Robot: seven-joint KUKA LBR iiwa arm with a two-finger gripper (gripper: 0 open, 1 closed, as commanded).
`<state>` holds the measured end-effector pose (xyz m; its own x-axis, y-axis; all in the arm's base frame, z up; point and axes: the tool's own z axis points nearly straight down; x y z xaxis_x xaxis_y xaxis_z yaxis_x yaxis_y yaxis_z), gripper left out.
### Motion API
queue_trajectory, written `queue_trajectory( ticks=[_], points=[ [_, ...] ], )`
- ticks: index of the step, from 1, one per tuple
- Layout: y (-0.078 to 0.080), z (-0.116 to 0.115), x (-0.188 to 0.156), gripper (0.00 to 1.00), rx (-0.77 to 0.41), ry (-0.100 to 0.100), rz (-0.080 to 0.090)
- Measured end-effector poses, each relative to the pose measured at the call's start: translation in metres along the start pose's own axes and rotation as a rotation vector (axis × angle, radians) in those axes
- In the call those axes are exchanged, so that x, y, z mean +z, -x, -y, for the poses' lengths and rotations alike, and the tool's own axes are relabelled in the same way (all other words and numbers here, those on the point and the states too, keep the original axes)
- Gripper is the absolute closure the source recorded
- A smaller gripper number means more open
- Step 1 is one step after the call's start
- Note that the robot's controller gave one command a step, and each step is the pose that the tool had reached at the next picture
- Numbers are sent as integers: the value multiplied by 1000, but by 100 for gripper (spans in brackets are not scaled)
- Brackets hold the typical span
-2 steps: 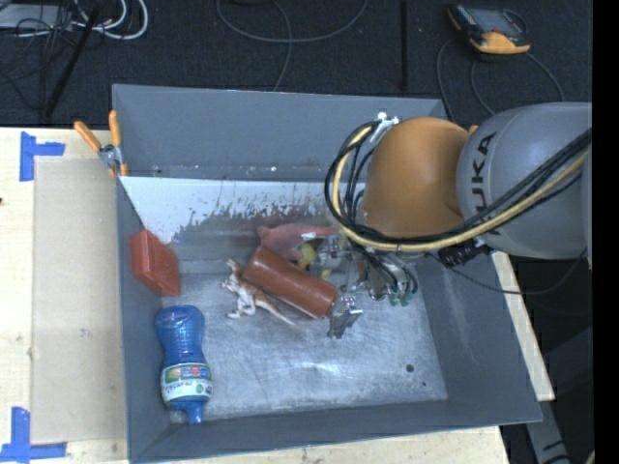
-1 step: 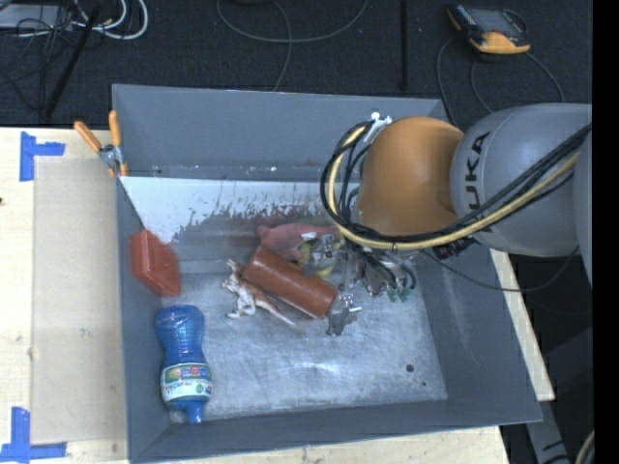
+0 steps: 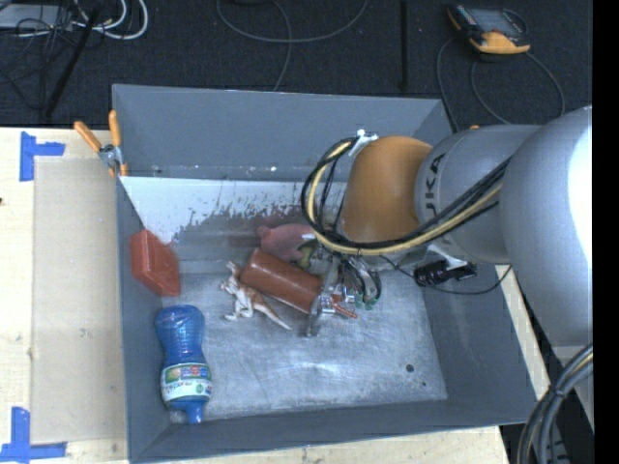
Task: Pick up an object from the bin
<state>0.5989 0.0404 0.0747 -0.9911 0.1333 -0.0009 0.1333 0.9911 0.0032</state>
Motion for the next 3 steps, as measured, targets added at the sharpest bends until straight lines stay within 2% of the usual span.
queue_trajectory(
  ticks=[1,3],
  points=[
    [-2,0,-8,100,-1,-1,1],
    [-3,0,-10,100,-1,-1,0]
  ],
)
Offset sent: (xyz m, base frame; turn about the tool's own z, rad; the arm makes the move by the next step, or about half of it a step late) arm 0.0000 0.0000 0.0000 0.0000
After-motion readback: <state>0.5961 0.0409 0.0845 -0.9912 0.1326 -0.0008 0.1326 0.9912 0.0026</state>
